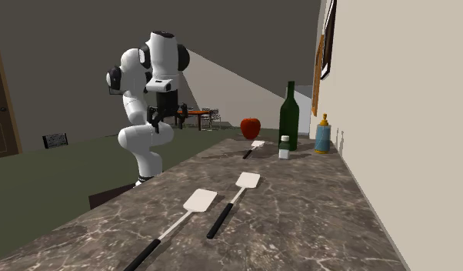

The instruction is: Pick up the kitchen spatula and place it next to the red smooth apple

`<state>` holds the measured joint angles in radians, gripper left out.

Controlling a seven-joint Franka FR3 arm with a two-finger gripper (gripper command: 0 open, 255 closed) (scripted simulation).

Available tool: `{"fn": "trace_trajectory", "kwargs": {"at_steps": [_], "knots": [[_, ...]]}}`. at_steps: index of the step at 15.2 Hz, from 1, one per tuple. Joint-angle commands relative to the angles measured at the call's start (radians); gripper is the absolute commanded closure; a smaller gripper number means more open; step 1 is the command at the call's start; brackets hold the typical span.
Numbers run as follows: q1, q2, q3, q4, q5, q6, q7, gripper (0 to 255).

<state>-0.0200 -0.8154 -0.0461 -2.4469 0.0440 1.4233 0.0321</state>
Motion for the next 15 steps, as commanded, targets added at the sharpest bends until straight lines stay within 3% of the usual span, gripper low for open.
{"fn": "trace_trajectory", "kwargs": {"at_steps": [1, 8, 15], "knots": [[0.0, 0.0, 0.0, 0.0, 0.0, 0.0, 0.0, 0], [-0.037, 0.207, 0.114, 0.071, 0.073, 0.202, 0.261, 0], [-0.086, 0.443, 0.199, 0.21, 0.071, 0.362, 0.517, 0]]}}
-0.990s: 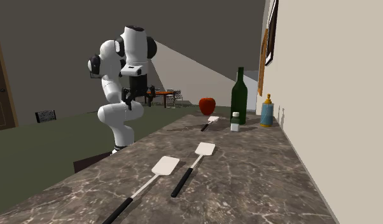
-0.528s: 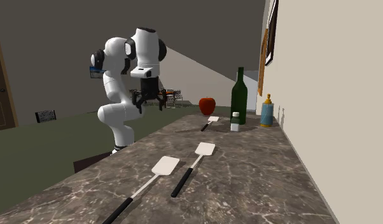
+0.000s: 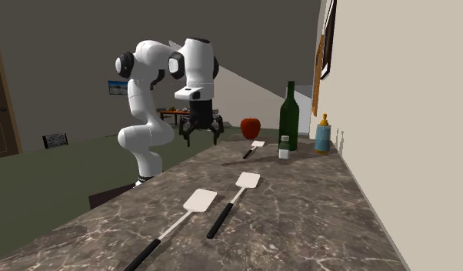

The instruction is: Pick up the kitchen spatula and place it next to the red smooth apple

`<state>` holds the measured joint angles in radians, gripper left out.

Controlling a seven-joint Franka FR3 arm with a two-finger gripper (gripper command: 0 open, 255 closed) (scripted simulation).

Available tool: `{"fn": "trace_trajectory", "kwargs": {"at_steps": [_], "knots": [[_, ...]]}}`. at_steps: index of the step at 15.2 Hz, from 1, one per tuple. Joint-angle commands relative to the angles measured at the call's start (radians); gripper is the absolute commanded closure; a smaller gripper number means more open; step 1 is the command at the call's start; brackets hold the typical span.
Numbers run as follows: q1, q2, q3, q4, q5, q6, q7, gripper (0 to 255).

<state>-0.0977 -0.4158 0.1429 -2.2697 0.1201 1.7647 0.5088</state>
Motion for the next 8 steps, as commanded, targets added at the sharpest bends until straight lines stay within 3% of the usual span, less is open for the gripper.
{"fn": "trace_trajectory", "kwargs": {"at_steps": [1, 8], "knots": [[-0.016, 0.078, 0.02, 0.057, -0.011, 0.039, 0.077, 0], [-0.055, 0.321, 0.059, 0.261, -0.087, 0.127, 0.336, 0]]}}
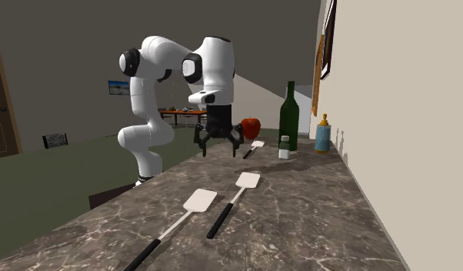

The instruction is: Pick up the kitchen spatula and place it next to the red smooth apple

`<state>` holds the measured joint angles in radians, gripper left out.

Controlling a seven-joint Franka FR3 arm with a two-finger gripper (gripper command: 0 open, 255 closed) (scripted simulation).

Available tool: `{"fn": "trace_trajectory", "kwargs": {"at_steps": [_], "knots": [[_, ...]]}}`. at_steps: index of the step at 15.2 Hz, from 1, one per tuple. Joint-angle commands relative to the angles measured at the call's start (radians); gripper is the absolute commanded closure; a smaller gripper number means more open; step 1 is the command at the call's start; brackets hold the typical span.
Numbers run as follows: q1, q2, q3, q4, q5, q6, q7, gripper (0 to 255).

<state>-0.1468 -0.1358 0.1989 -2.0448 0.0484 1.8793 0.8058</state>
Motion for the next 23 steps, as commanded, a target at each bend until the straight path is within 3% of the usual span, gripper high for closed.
{"fn": "trace_trajectory", "kwargs": {"at_steps": [1, 10, 17, 23], "knots": [[-0.01, 0.076, 0.004, 0.069, -0.029, 0.019, 0.075, 0], [-0.013, 0.378, -0.029, 0.415, -0.155, 0.015, 0.367, 0], [-0.015, 0.397, -0.033, 0.348, -0.16, 0.102, 0.371, 0], [-0.015, 0.399, -0.034, 0.343, -0.161, 0.109, 0.372, 0]]}}
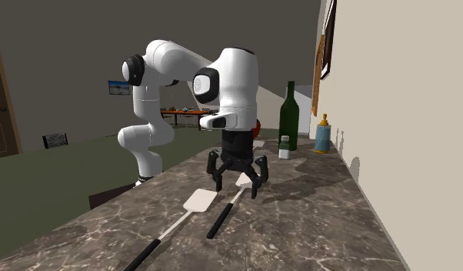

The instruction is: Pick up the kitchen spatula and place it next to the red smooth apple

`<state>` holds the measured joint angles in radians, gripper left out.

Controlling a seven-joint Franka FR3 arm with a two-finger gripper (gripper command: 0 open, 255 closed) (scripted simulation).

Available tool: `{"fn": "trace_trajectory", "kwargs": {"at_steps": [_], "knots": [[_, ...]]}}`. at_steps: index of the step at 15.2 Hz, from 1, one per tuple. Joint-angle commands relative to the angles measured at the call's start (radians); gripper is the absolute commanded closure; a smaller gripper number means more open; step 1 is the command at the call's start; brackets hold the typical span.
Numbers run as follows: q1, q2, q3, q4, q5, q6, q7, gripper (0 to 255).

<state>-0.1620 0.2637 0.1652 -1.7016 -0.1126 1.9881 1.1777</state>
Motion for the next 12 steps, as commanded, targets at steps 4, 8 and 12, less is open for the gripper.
{"fn": "trace_trajectory", "kwargs": {"at_steps": [4, 8, 12], "knots": [[0.0, 0.0, 0.0, 0.0, 0.0, 0.0, 0.0, 255], [0.0, 0.0, 0.0, 0.0, 0.0, 0.0, 0.0, 255], [0.0, 0.0, 0.0, 0.0, 0.0, 0.0, 0.0, 255]]}}
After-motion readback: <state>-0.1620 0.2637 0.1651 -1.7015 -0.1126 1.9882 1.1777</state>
